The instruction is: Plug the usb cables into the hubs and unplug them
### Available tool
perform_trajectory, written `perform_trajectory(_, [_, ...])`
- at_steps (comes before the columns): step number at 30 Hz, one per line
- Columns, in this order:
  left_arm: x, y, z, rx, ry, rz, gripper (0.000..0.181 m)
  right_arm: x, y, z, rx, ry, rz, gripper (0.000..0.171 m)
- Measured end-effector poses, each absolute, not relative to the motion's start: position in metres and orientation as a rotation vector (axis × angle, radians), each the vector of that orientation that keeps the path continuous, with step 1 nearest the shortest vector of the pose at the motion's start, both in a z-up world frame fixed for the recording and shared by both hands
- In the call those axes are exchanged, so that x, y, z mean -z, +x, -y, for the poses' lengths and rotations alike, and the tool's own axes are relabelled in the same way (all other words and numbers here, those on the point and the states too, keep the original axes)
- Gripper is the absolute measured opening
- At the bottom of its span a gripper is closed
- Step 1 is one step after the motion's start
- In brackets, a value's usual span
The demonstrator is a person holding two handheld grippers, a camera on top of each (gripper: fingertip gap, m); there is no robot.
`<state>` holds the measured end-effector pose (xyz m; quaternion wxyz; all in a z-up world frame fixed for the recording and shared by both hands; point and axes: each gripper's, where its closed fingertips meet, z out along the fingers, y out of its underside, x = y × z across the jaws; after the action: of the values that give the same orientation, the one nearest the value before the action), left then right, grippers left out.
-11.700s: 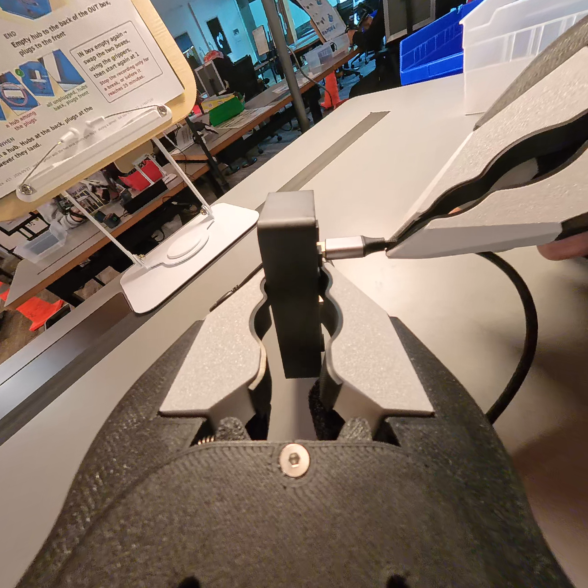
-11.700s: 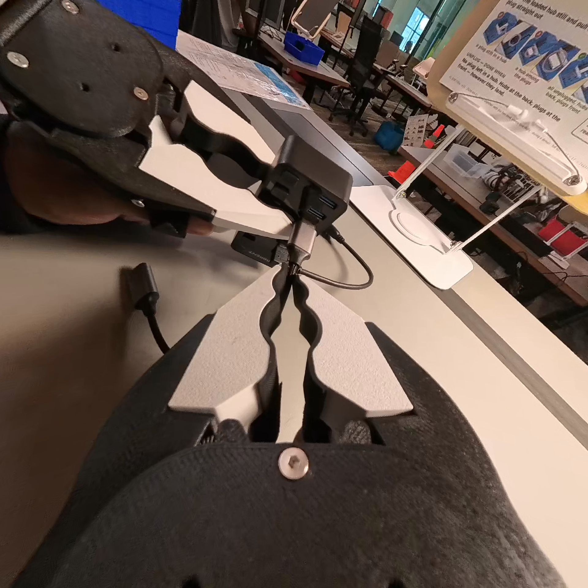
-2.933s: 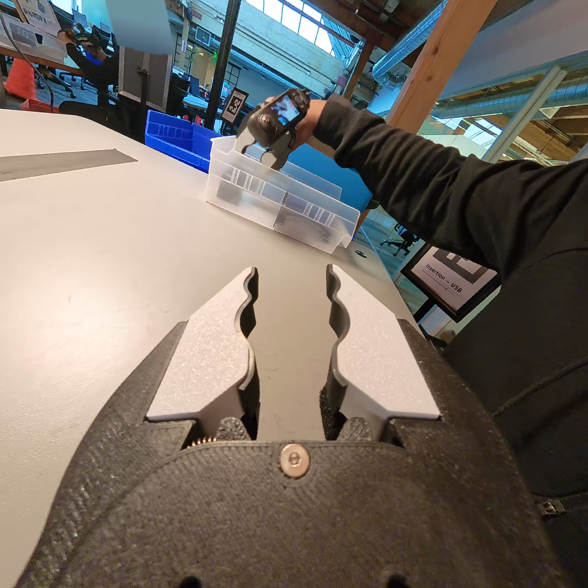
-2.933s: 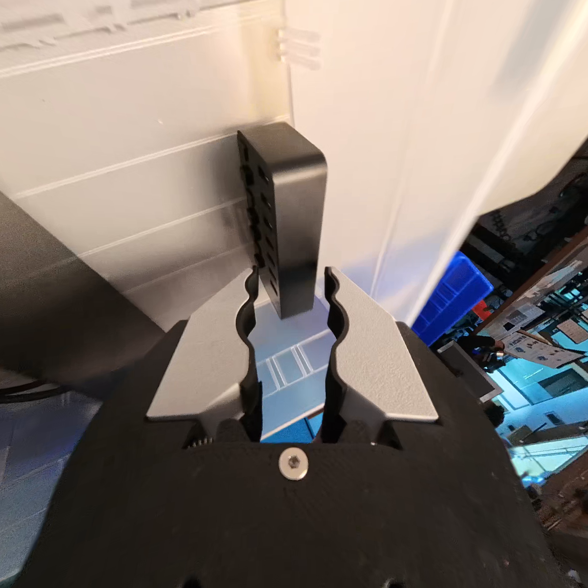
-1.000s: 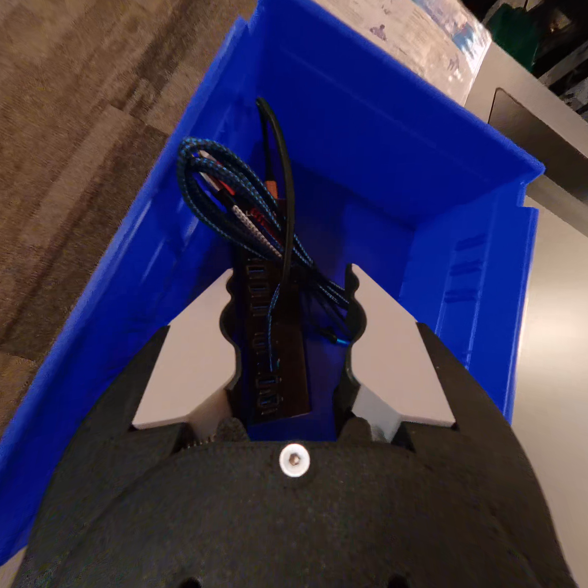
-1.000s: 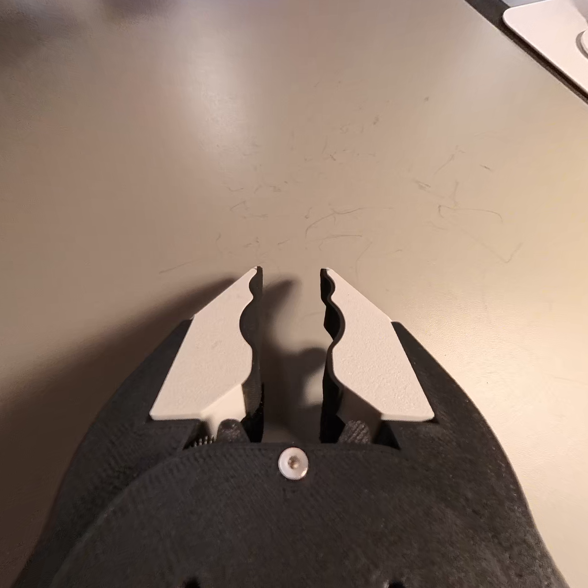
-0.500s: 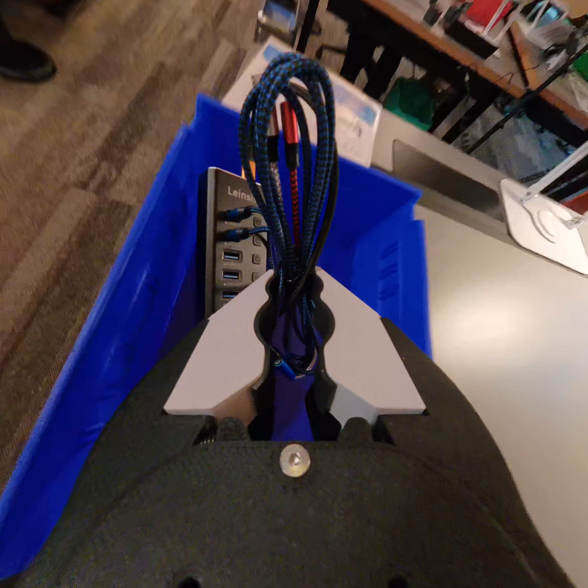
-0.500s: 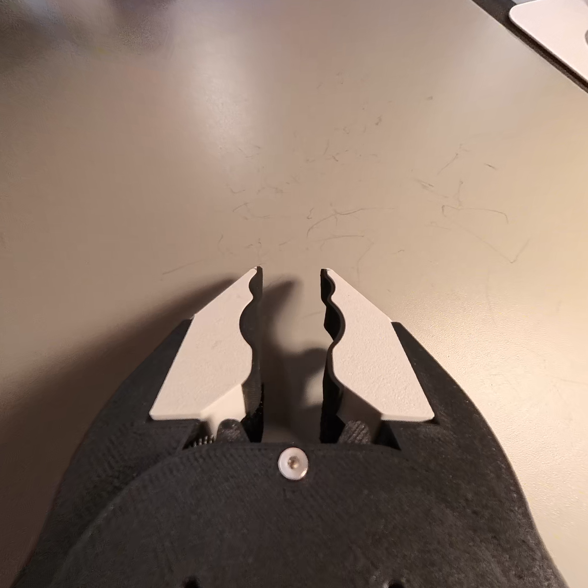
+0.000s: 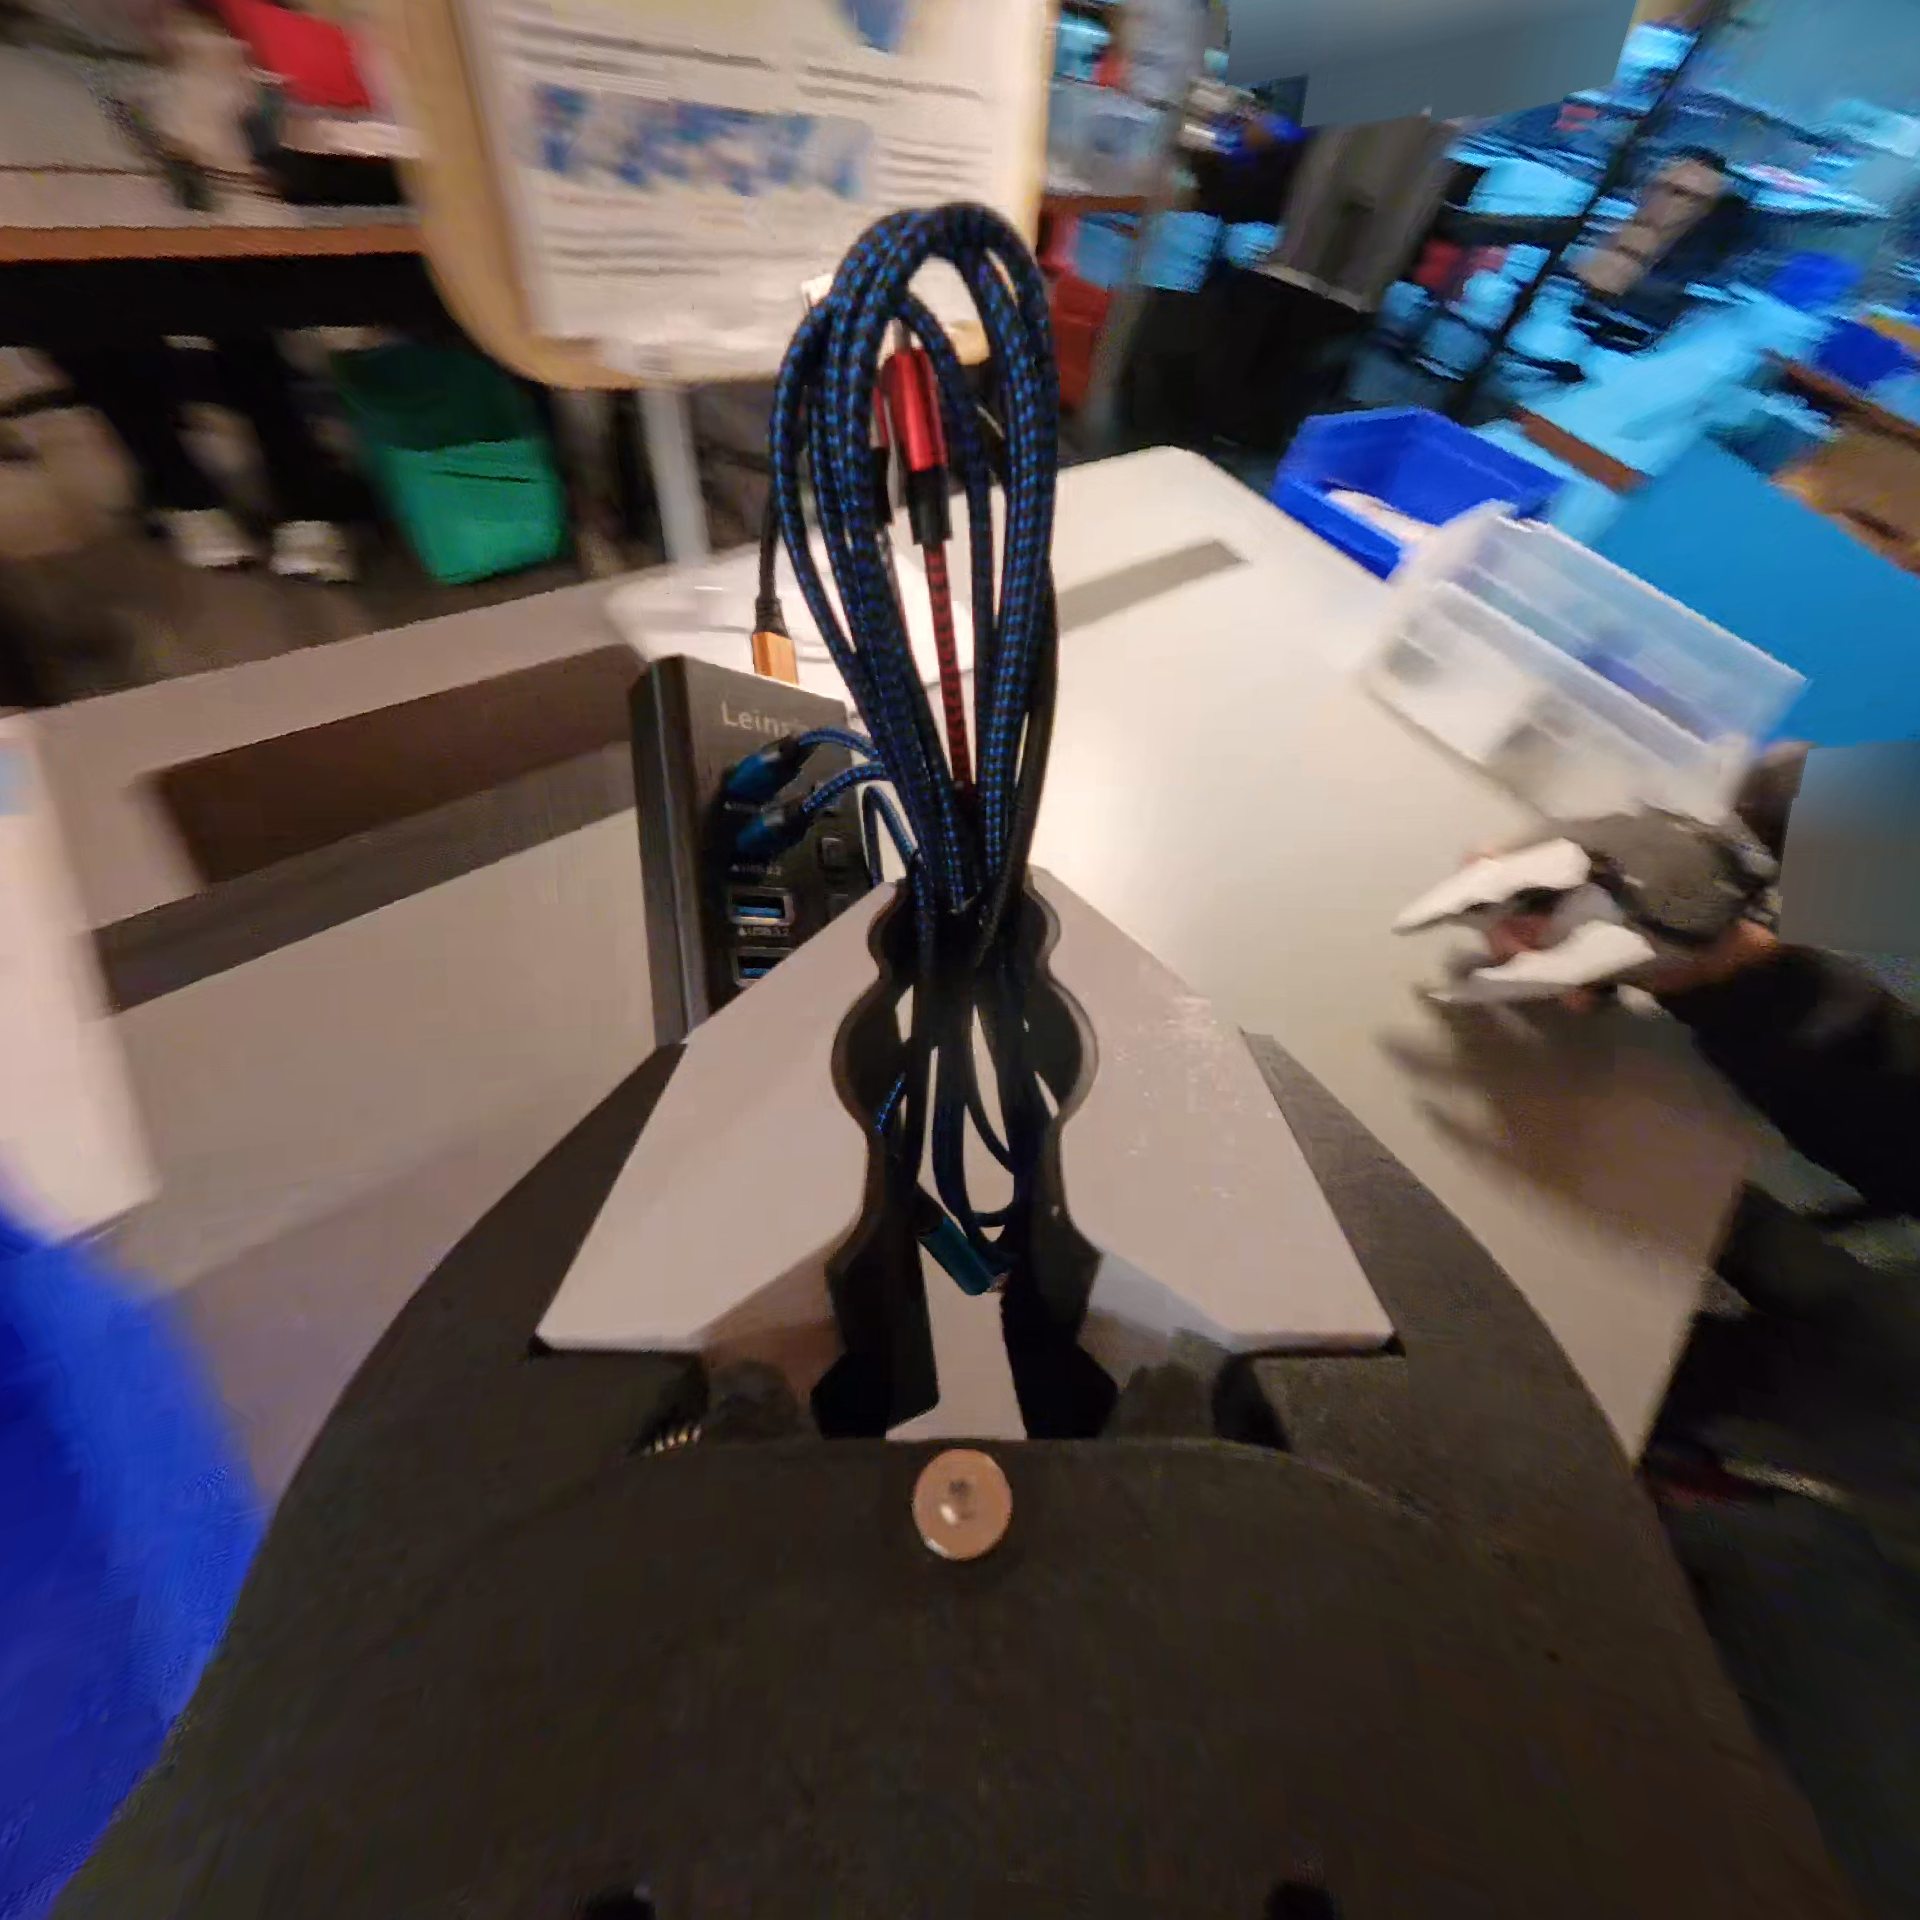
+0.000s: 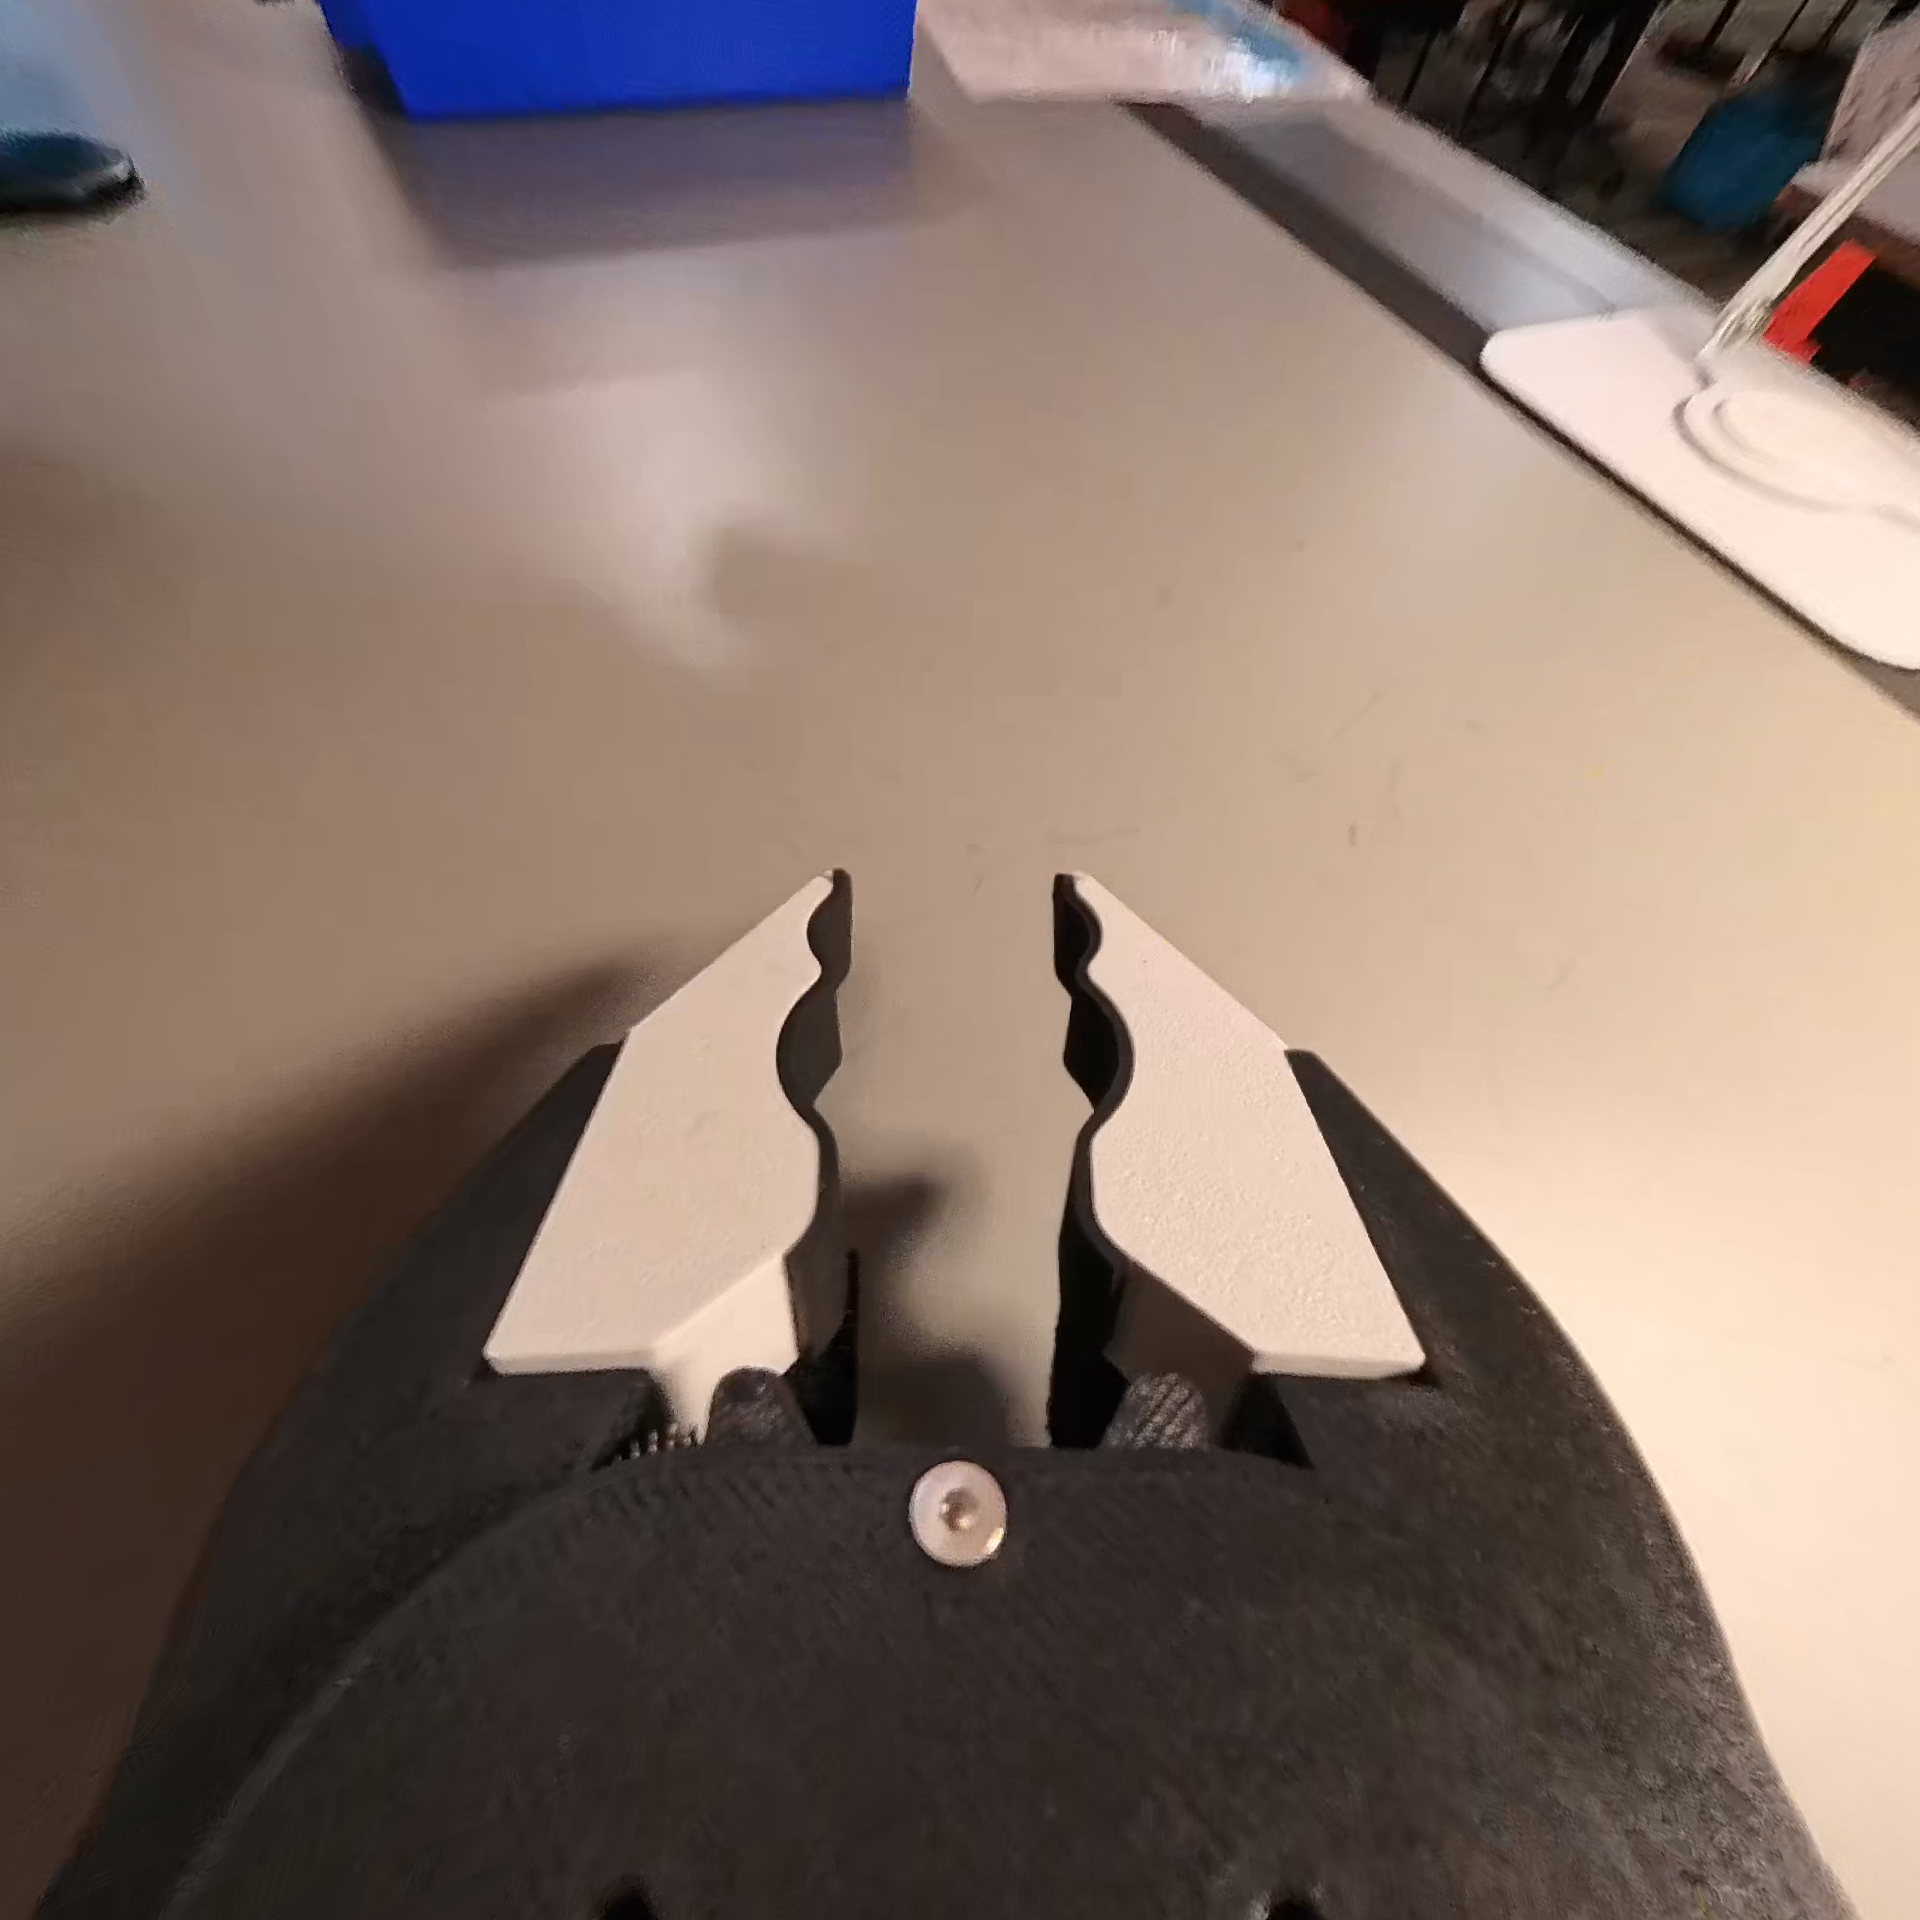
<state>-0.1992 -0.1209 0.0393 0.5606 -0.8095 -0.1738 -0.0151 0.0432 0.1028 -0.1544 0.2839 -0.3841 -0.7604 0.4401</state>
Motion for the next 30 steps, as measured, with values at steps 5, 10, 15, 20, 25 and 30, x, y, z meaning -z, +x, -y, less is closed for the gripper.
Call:
perform_trajectory(5, [0.008, -0.114, 0.010, 0.410, -1.958, 0.132, 0.018, 0.124, 0.031, -0.097, -1.209, -0.919, 1.923, 0.039])
perform_trajectory(10, [0.061, -0.048, -0.062, 0.709, -2.005, -0.019, 0.019, 0.083, 0.010, -0.101, -1.102, -0.752, 1.861, 0.039])
perform_trajectory(15, [0.102, -0.009, -0.089, 0.837, -2.067, -0.100, 0.019, 0.092, -0.017, -0.114, -0.985, -0.722, 1.905, 0.039])
perform_trajectory(20, [0.125, 0.002, -0.087, 0.901, -2.088, -0.112, 0.020, 0.108, -0.012, -0.119, -1.148, -0.728, 1.894, 0.035])
perform_trajectory(25, [0.131, -0.005, -0.086, 0.963, -2.029, -0.037, 0.024, 0.136, -0.007, -0.139, -1.050, -0.771, 1.944, 0.035])
perform_trajectory(30, [0.111, -0.019, -0.078, 0.994, -1.914, -0.020, 0.033, 0.137, -0.005, -0.160, -0.985, -0.775, 1.950, 0.034])
